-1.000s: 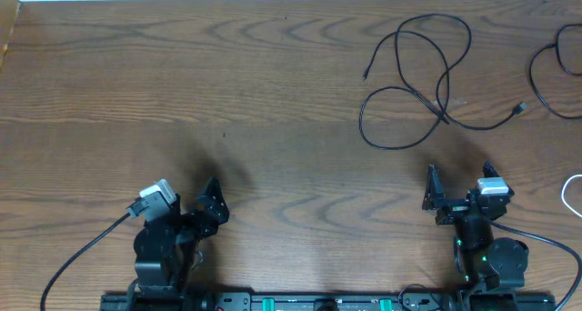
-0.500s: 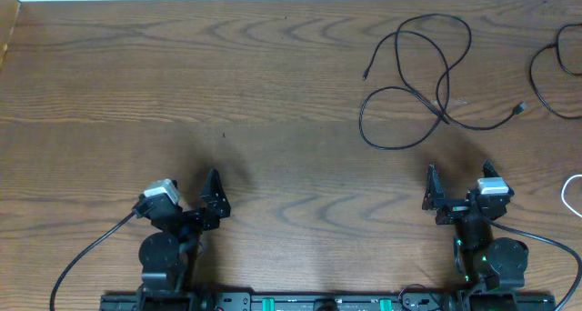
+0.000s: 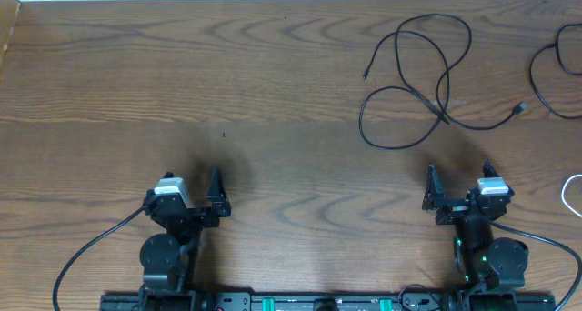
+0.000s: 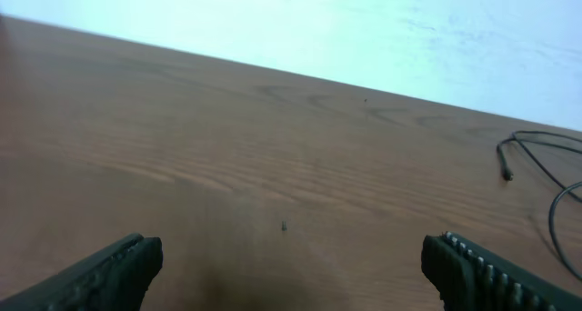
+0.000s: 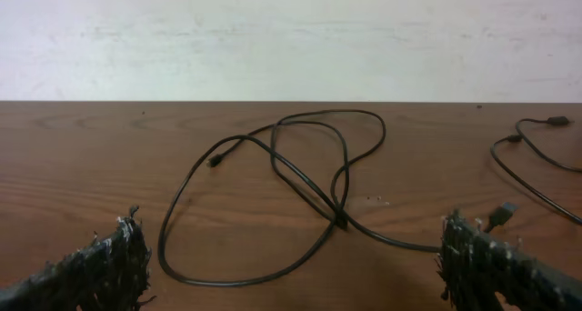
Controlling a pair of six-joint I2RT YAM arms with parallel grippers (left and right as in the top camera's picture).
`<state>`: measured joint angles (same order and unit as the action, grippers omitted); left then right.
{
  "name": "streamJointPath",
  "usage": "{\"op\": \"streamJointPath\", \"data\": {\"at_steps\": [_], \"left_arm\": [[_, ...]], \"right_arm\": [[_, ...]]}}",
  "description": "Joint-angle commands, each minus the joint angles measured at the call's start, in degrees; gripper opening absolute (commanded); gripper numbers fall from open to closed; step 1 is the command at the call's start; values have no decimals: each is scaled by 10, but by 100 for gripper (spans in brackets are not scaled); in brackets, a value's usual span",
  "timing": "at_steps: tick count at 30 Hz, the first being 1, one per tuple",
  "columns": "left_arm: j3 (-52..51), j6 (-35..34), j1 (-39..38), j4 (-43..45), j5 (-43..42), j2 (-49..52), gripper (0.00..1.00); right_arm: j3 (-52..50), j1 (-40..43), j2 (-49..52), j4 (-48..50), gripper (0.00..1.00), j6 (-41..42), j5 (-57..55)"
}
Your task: Untangle cables
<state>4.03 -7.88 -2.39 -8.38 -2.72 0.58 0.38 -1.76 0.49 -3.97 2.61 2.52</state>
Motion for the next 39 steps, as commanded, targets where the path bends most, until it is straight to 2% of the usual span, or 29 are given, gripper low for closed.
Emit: {"op": "streamJointPath", "data": {"at_steps": [1,4,39], "left_arm": [[-21,55,2,14,-19,-5,98],[-38,73,2,53,-39,-5,98],[-38,79,-4,48,-34,-5,98]], "right_arm": [[-1,-5,-2,-3,99,7,-7],[-1,-5,-2,-3,99,7,-6],[-1,-5,-2,-3,99,7,-7]]}}
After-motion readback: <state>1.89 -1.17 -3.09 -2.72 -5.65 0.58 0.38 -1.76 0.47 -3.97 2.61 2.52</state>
